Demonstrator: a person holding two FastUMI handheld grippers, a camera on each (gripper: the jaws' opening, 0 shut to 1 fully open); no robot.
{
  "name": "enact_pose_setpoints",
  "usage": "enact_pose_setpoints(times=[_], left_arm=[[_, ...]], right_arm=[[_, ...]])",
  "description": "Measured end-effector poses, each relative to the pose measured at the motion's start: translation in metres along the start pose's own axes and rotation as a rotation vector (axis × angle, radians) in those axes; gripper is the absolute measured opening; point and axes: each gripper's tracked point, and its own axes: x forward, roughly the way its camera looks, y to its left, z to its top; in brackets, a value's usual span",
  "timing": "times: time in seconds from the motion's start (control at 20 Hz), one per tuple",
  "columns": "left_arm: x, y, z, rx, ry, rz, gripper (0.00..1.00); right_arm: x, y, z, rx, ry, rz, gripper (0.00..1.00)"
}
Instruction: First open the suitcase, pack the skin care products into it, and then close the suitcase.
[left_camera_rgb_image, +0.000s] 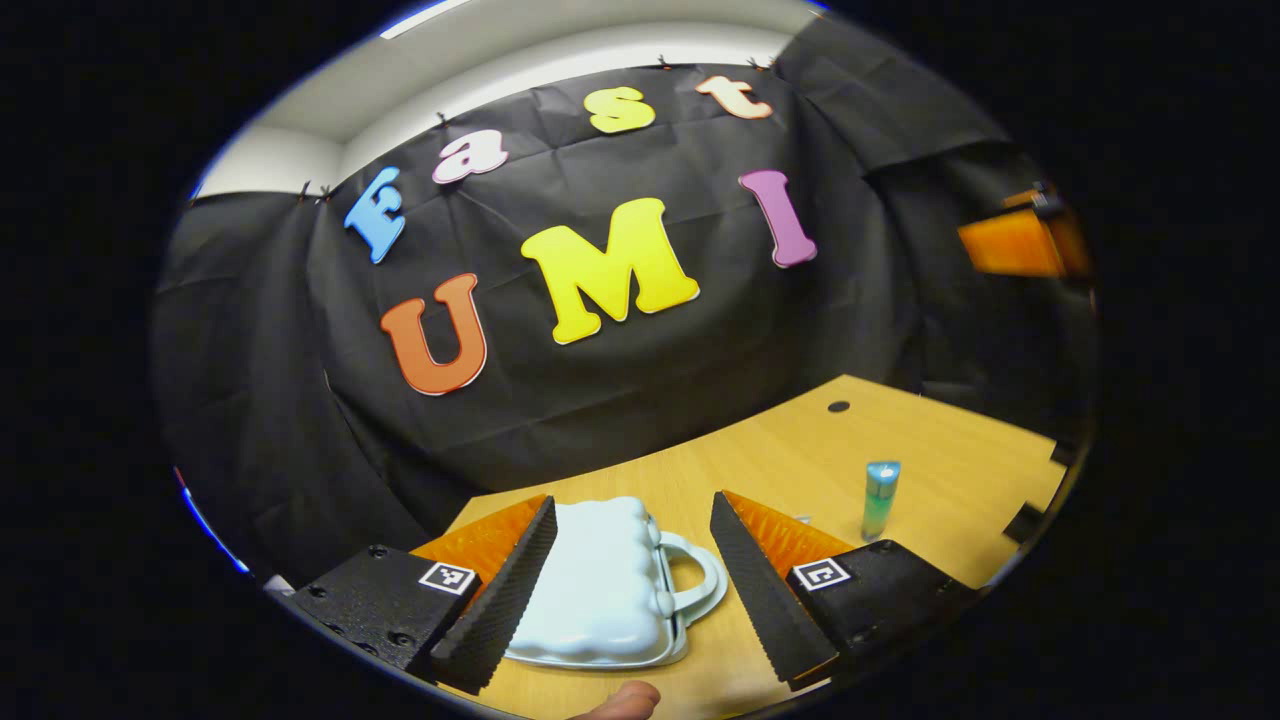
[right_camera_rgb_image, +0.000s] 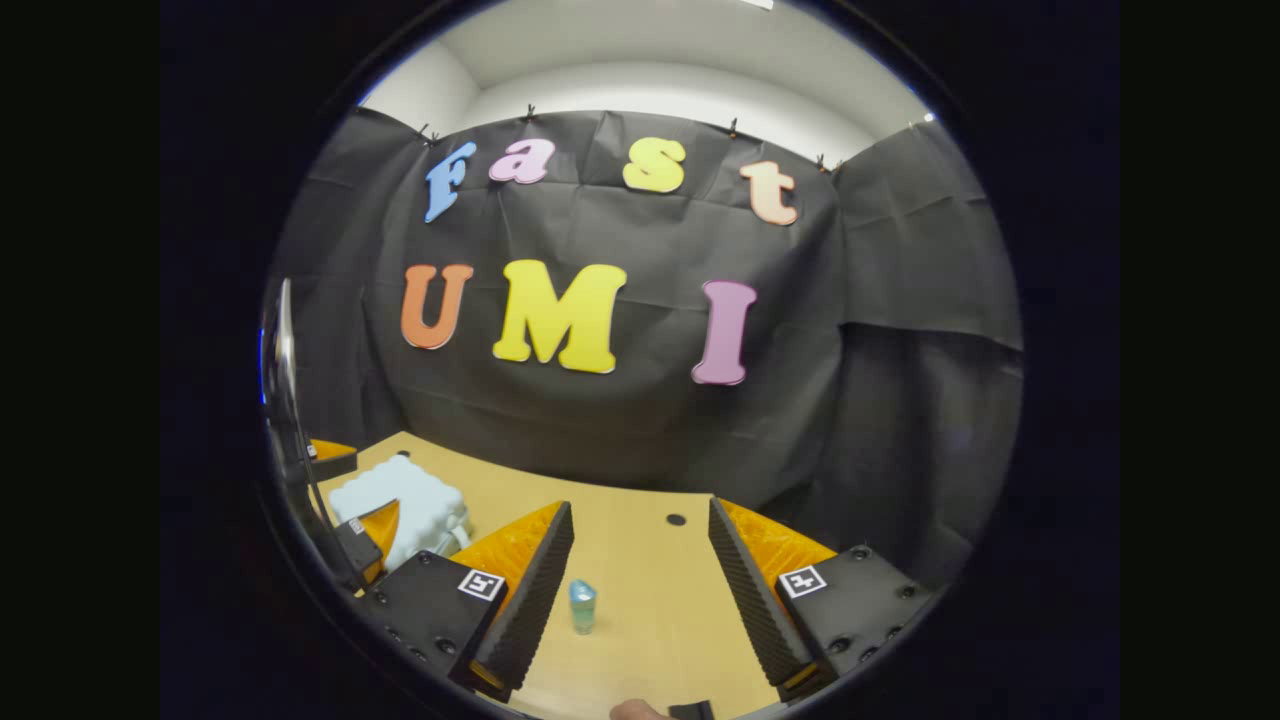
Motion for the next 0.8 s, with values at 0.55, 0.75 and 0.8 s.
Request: enact_pose_setpoints(times=[0.55,0.75,0.8], left_arm=[[0.052,-0.032,-0.104,0.668,0.099,-0.025,0.96],[0.066,-0.034,-0.116,0.820,0.142,-0.001,0.96],[0.071,-0.035,-0.121,0.843,0.158,-0.006,0.95]], right_arm=[[0.013,-0.055,-0.012,-0.032,0.016,-0.104,0.81],[0.019,-0.064,-0.020,-0.018,0.037,-0.105,0.81],[0.021,-0.065,-0.023,-0.015,0.044,-0.104,0.81]])
